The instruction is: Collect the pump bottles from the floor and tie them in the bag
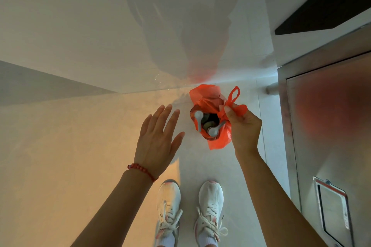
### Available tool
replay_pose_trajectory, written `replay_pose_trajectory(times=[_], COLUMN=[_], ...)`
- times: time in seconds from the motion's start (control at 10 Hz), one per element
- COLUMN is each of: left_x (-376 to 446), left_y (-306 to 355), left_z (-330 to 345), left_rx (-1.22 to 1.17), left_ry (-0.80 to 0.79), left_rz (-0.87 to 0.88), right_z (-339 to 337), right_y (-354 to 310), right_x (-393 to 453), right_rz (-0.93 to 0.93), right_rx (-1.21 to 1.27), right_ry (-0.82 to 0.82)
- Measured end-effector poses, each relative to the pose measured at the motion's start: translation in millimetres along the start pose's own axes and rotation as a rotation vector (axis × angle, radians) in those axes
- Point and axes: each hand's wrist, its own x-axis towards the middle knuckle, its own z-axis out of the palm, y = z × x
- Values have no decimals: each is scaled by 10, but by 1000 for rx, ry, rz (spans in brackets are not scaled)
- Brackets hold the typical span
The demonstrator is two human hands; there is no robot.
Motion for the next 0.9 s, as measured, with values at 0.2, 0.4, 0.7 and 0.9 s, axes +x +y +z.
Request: replay_pose_trajectory(times=[0.2, 0.4, 0.7, 0.9], left_x=[-18, -46, -171, -296], left_y=[6, 47, 179, 403], left_z=[-8, -36, -299, -713], left_rx=[-1, 8, 21, 15], left_ry=[-11, 1, -16, -6], left_rz=[10, 20, 26, -8], right_z=[-11, -90, -369, -674], right_y=[-22, -71, -336, -751], right_x=[-69, -96, -248, -474], right_rz=[-5, 1, -89, -229], right_rx=[17, 8, -158, -445], right_ry=[51, 69, -17, -70])
